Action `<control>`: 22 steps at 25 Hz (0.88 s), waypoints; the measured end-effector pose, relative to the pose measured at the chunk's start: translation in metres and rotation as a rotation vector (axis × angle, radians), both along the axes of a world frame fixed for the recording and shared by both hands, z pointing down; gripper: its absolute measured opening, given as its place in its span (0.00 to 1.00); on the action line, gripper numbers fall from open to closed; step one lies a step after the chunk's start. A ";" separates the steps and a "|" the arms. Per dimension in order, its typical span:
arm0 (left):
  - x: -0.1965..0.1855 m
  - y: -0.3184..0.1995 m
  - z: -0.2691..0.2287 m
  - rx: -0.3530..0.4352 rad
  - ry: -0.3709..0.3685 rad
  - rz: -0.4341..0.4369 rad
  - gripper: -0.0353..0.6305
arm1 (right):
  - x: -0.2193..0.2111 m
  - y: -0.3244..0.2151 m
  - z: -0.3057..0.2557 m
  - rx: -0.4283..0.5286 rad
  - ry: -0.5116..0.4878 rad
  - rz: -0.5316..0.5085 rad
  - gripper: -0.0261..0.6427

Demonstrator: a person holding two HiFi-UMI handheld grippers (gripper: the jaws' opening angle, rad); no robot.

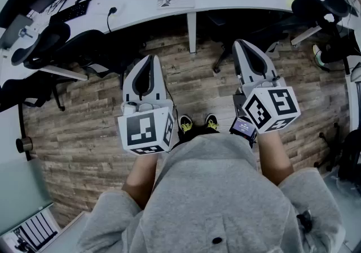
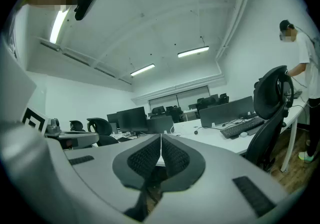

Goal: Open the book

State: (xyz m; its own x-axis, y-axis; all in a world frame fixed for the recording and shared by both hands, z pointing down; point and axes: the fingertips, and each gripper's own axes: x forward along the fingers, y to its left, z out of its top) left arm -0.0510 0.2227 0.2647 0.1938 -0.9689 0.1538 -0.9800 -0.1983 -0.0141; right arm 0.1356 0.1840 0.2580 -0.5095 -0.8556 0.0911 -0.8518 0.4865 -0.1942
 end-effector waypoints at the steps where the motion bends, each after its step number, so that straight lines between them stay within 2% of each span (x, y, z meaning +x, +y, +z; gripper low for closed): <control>1: -0.001 0.001 0.000 0.001 0.005 0.000 0.07 | 0.000 0.000 0.000 0.001 -0.001 0.007 0.08; 9: -0.012 0.003 -0.001 0.006 0.022 0.000 0.07 | -0.011 0.003 0.003 -0.015 -0.025 0.018 0.08; 22: -0.060 0.008 0.000 0.017 0.045 0.005 0.07 | -0.069 0.009 0.001 0.013 0.022 -0.001 0.08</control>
